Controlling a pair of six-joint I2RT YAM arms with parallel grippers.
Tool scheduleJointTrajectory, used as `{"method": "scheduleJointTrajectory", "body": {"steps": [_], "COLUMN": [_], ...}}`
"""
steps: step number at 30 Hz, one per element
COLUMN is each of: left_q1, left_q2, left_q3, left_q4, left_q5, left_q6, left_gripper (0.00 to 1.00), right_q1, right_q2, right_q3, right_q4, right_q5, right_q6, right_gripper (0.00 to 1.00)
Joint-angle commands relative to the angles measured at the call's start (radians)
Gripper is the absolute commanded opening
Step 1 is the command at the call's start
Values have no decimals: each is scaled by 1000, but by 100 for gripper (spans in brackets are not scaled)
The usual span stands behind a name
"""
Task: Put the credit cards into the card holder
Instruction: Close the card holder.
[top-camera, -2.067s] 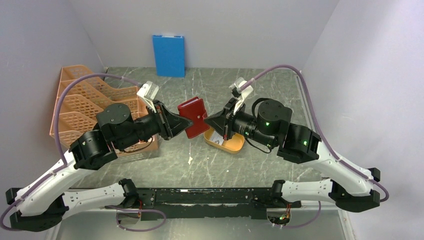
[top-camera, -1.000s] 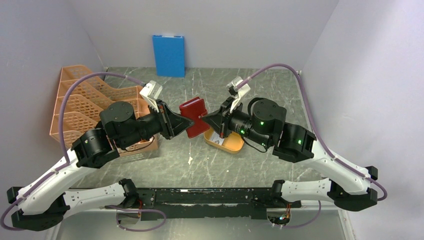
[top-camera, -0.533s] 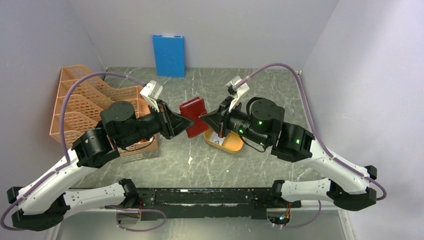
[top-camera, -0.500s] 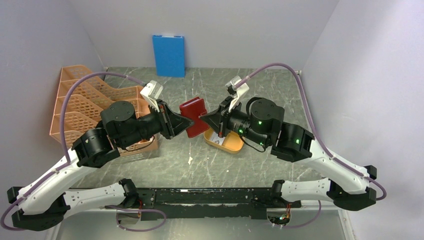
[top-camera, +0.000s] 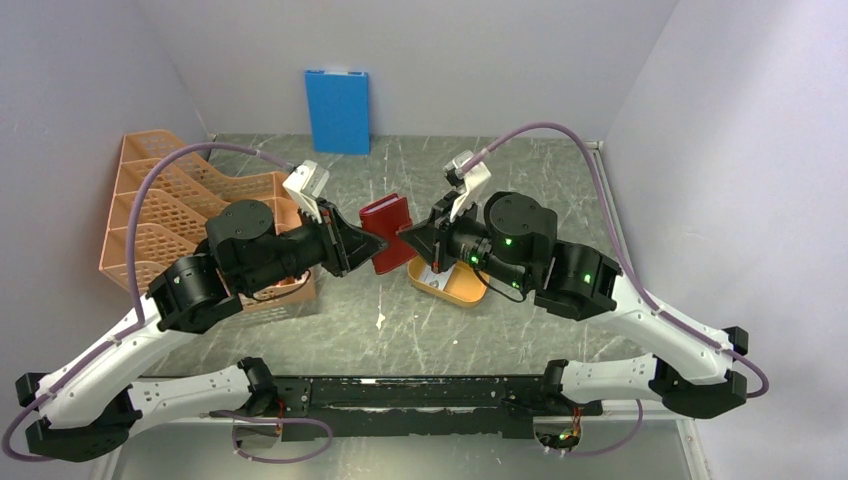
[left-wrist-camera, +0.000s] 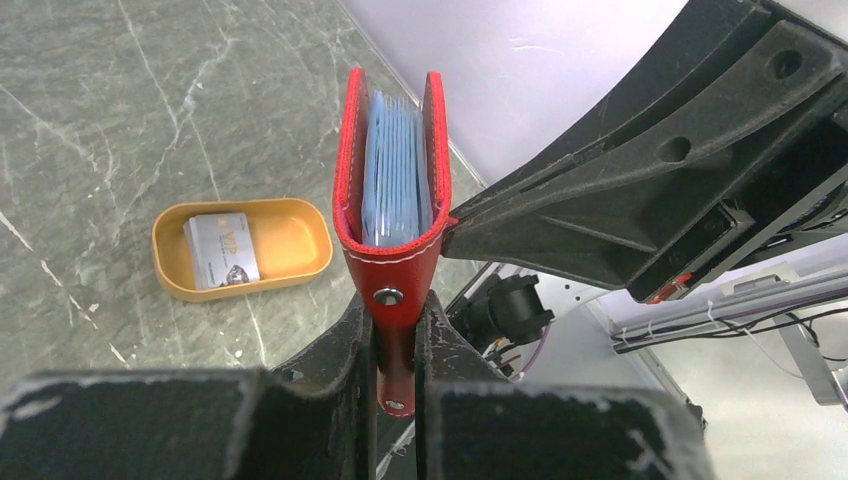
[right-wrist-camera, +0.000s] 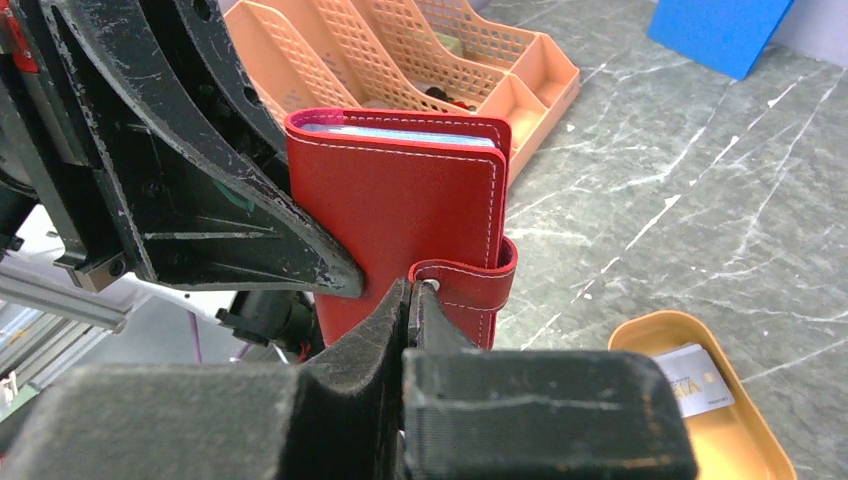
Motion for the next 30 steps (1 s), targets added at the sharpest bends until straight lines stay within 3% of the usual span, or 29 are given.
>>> {"method": "scheduleJointTrajectory", "body": {"steps": [1,30], "left_q1": [-12,-13], "left_q2": [17,32], "left_q3": [28,17], "left_q4": [81,182], "left_q5": [121,297], "left_q6": [4,-37], "left_gripper": [5,5], "right_q1": [1,12], "right_q2": [36,142], "right_q3": [21,47], "right_q4": [16,24], "right_q5": [-16,-45], "right_q6": [28,85], "right_gripper": [0,0]}}
